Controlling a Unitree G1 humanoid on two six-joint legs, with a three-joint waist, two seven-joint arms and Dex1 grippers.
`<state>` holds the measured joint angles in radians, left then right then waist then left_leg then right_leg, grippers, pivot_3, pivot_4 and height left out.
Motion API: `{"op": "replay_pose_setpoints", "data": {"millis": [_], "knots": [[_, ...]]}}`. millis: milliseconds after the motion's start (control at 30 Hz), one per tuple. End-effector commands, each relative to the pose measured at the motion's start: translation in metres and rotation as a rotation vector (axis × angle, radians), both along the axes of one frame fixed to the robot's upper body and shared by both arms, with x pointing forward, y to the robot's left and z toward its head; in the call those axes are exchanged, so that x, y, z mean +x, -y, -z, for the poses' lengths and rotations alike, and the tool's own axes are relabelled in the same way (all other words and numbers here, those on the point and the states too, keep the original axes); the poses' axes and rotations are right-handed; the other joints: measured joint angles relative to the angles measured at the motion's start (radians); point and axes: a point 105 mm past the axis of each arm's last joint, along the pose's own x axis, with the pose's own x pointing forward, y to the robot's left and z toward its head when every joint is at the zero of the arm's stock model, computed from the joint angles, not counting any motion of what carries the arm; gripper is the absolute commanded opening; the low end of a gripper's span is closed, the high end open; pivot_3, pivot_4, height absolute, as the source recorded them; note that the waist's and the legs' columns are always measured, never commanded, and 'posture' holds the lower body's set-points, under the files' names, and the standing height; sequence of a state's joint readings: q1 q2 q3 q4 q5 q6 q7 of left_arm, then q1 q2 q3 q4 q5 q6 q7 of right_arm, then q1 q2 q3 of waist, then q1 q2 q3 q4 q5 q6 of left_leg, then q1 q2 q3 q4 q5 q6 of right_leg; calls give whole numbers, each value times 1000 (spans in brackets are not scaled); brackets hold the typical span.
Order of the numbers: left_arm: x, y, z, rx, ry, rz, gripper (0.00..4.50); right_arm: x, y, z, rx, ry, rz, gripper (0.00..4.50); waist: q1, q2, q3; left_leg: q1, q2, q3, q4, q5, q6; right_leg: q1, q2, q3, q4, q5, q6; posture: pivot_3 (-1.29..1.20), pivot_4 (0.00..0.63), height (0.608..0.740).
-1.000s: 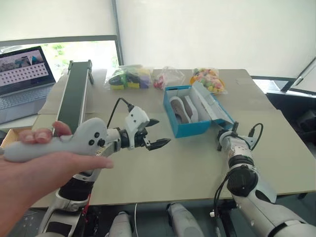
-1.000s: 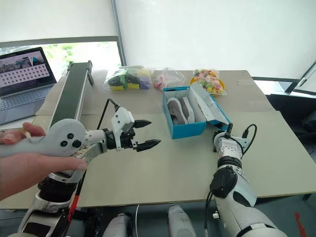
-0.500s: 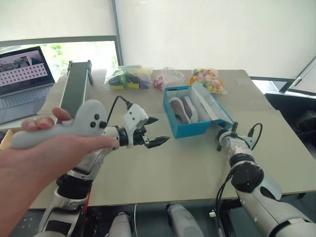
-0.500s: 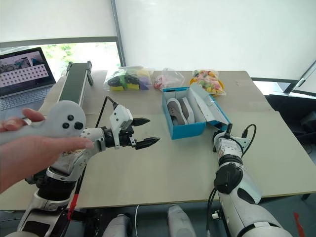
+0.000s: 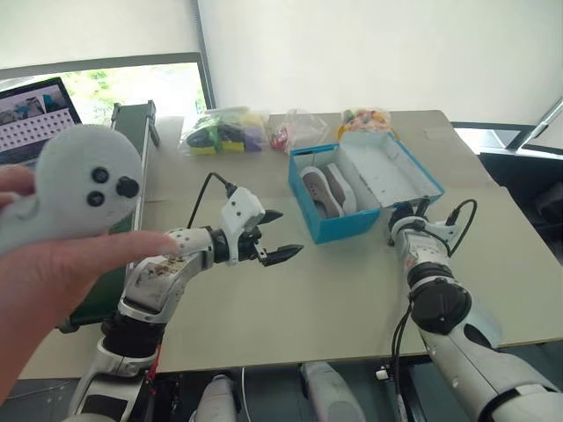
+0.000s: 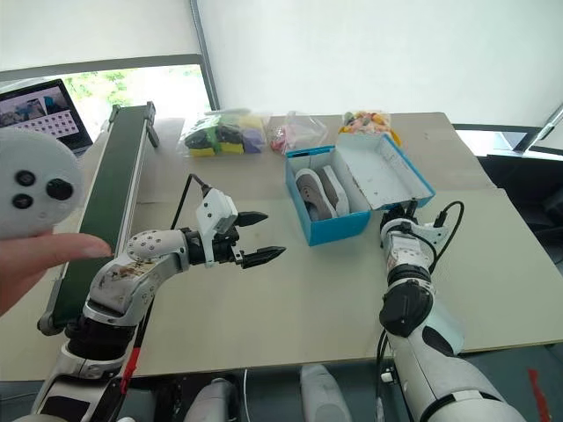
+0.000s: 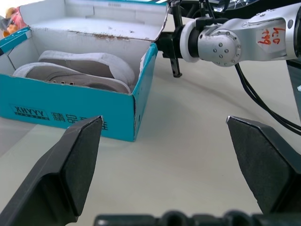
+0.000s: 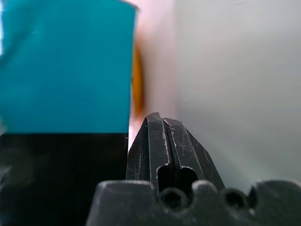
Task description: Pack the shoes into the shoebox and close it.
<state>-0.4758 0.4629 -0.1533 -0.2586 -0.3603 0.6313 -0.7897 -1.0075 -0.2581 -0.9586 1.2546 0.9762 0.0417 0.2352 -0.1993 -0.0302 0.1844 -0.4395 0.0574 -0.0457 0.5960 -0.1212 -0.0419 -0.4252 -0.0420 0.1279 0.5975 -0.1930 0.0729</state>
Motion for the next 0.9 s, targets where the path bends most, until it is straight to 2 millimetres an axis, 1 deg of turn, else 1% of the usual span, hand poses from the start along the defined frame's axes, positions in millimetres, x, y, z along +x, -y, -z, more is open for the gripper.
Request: {"op": "replay_pose_setpoints", "data": {"millis": [33, 133, 200, 233, 267, 300, 333, 367, 433, 533, 633, 667, 733, 767, 833, 867, 900], "knots": [[-5, 3, -11, -19, 35, 22, 4500, 4, 13, -48, -48, 198, 48, 27, 7, 0, 0, -1, -1, -1, -1, 0, 0, 0, -1, 0, 0, -1, 1, 0, 150, 740], [-5, 3, -11, -17, 32, 22, 4500, 4, 6, -75, -109, 344, 30, 27, 20, 3, 2, -1, -2, -1, -3, 0, 0, 0, -1, 0, 0, -2, 2, 0, 150, 740], [-5, 3, -11, -16, 30, 22, 4500, 2, -2, -97, -159, 467, 5, 27, 25, 5, 4, -1, -2, -1, -3, 0, 0, -1, -1, 0, 0, -2, 2, 0, 150, 740], [-5, 3, -11, -16, 29, 22, 4500, 1, -6, -105, -181, 508, -13, 27, 27, 6, 4, -1, -2, -2, -3, 0, 0, -1, -1, 0, 1, -2, 2, 0, 150, 740], [-5, 3, -11, -16, 28, 21, 4500, -1, -13, -116, -211, 564, -42, 27, 29, 6, 4, 0, -3, -2, -3, 0, 0, -1, -1, 0, 2, -2, 2, 0, 150, 740], [-5, 3, -11, -16, 27, 21, 4500, -3, -18, -122, -230, 598, -62, 27, 31, 6, 4, 0, -3, -2, -2, 0, 0, -1, -1, 0, 3, -2, 2, 0, 150, 740], [-5, 3, -10, -16, 27, 21, 4500, -4, -30, -132, -299, 629, -113, 27, 33, 6, 4, 0, -3, -3, -2, 0, 0, -1, -1, 0, 4, -2, 2, 0, 150, 740], [-5, 3, -10, -17, 26, 21, 4500, -4, -39, -136, -349, 636, -152, 27, 35, 6, 4, 0, -4, -4, -2, 0, 0, -1, -1, 0, 6, -2, 1, 0, 150, 740], [-6, 3, -10, -17, 26, 20, 4500, -1, -58, -137, -483, 587, -239, 27, 37, 6, 4, 0, -5, -5, -1, 0, 0, -3, -1, 0, 10, -3, 1, 0, 150, 740], [-5, 2, -11, -17, 25, 15, 4500, 8, -88, -128, -732, 457, -360, 27, 43, 6, 4, 2, -5, -6, 1, 0, 0, -3, -1, -1, 15, -5, -1, 0, 150, 740], [-6, 2, -10, -20, 25, 12, 4500, 16, -109, -107, -954, 296, -450, 27, 45, 6, 4, 2, -5, -6, 1, 0, 0, -3, -1, 0, 16, -6, -4, 0, 150, 740], [-6, 2, -10, -21, 25, 10, 4500, 20, -115, -92, -1049, 203, -484, 27, 46, 6, 4, 2, -6, -6, 2, 0, 0, -3, -1, 0, 16, -7, -6, 0, 150, 740], [-6, 2, -10, -23, 26, 8, 4500, 23, -119, -74, -1196, 88, -516, 27, 49, 6, 4, 2, -6, -7, 2, 0, 0, -2, -1, 0, 16, -8, -6, 0, 150, 740], [-6, 2, -10, -25, 26, 5, 4500, 24, -121, -65, -1244, 40, -536, 27, 49, 6, 4, 2, -6, -7, 3, 0, 0, -2, -1, 0, 16, -8, -6, 0, 150, 740], [-5, 2, -10, -29, 27, -2, 4500, 26, -120, -42, -1370, -99, -568, 27, 51, 6, 4, 2, -6, -7, 3, 0, 0, -2, -1, 0, 16, -7, -5, 0, 150, 740], [-5, 2, -10, -31, 28, -4, 4500, 26, -118, -36, -1411, -139, -575, 27, 51, 6, 4, 2, -6, -7, 3, 0, 0, -1, -1, 0, 15, -6, -2, 0, 150, 740], [-6, 1, -11, -37, 30, -9, 4500, 25, -117, -25, -1490, -199, -593, 27, 53, 6, 4, 2, -6, -7, 4, 0, 0, -1, -1, 0, 15, -5, -1, 0, 150, 740]]}}
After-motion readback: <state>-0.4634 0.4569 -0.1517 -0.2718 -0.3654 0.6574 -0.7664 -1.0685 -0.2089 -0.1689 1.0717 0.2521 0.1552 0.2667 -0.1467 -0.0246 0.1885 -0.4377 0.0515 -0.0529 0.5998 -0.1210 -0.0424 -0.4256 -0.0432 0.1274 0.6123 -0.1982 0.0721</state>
